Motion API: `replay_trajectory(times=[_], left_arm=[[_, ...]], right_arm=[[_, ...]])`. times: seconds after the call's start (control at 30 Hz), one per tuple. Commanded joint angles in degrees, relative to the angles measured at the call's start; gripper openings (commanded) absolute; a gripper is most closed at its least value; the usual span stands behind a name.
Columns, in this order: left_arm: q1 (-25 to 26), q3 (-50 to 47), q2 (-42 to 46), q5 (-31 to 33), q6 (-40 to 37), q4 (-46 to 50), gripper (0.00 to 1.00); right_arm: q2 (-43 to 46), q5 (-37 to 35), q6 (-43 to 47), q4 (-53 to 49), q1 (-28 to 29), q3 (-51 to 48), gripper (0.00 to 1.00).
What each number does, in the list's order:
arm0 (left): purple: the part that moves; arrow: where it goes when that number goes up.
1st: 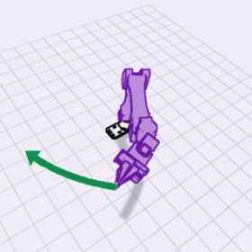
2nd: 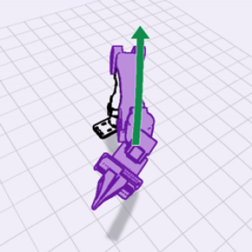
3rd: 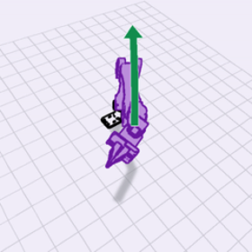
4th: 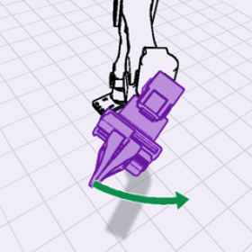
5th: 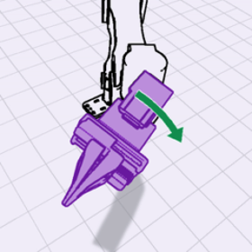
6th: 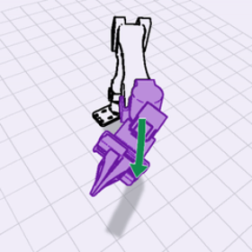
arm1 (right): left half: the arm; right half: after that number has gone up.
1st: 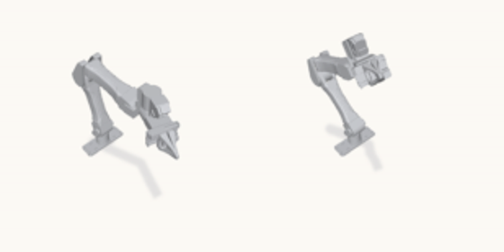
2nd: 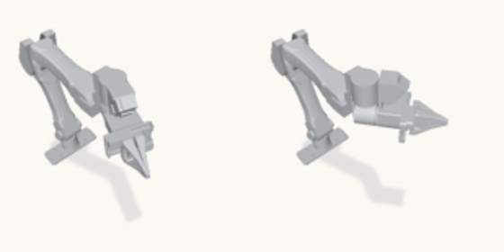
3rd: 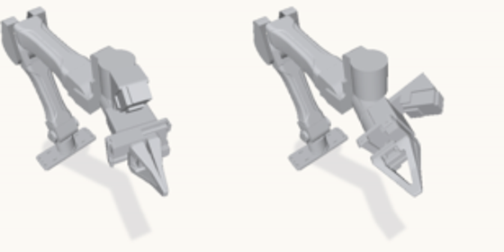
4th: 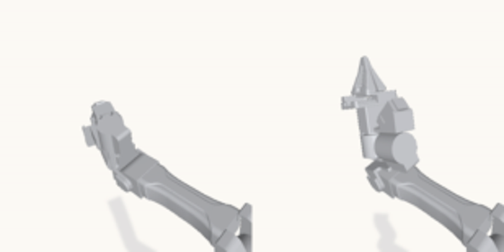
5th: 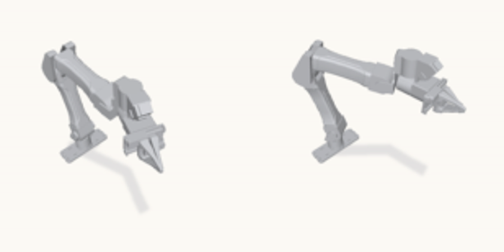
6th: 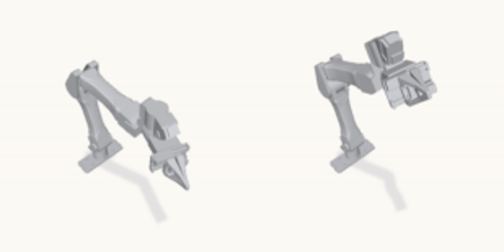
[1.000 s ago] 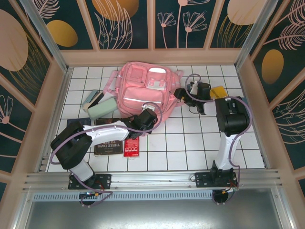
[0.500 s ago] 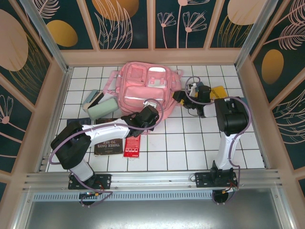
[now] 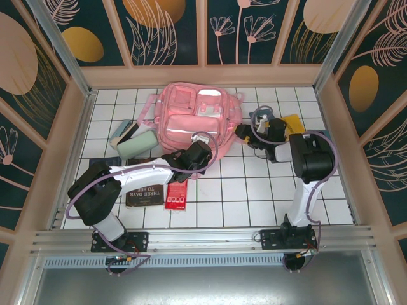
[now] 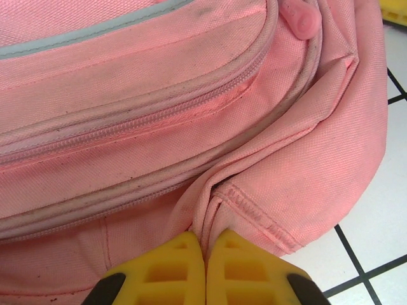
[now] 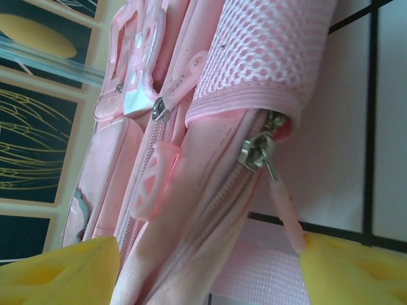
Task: Pack the student bag
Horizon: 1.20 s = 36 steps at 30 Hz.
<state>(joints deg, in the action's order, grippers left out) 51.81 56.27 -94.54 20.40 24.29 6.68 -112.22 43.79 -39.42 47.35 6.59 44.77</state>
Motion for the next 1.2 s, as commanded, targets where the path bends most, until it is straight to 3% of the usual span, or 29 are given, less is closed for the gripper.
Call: replay_trajectory(times=[0.0, 0.23, 0.37, 0.5, 0.67, 0.9, 1.17], left_arm=[[-0.3, 0.2, -0.1, 2.0, 1.8, -1.4, 0.0], [-0.4, 0.2, -0.2, 1.8, 1.9, -1.3, 0.0], [-0.3, 0.1, -0.1, 1.6, 2.0, -1.2, 0.0], [-0.3, 0.3, 0.0, 1.6, 1.9, -1.0, 0.0], [-0.4, 0.5, 0.3, 1.6, 1.8, -0.7, 0.0], [-0.4, 0.1, 0.5, 1.3, 2.2, -0.6, 0.0], [-0.4, 0.6, 0.1, 1.1, 2.3, -0.8, 0.0]], right_arm=[[2.8, -0.6, -1.4, 5.8, -0.9, -1.6, 0.75], [0.7, 2.0, -2.4, 6.8, -0.5, 0.4, 0.7], [0.6, -0.5, -0.5, 4.7, -0.4, 0.9, 0.7], [0.0, -4.9, 1.5, -0.4, -0.4, 3.3, 0.77], [-4.1, -4.9, 1.9, -3.7, -0.2, 8.3, 0.82], [-8.1, -1.3, 1.6, -4.0, 0.8, 11.9, 0.85], [-7.7, 4.8, -3.7, 4.7, 1.1, 9.5, 0.83]])
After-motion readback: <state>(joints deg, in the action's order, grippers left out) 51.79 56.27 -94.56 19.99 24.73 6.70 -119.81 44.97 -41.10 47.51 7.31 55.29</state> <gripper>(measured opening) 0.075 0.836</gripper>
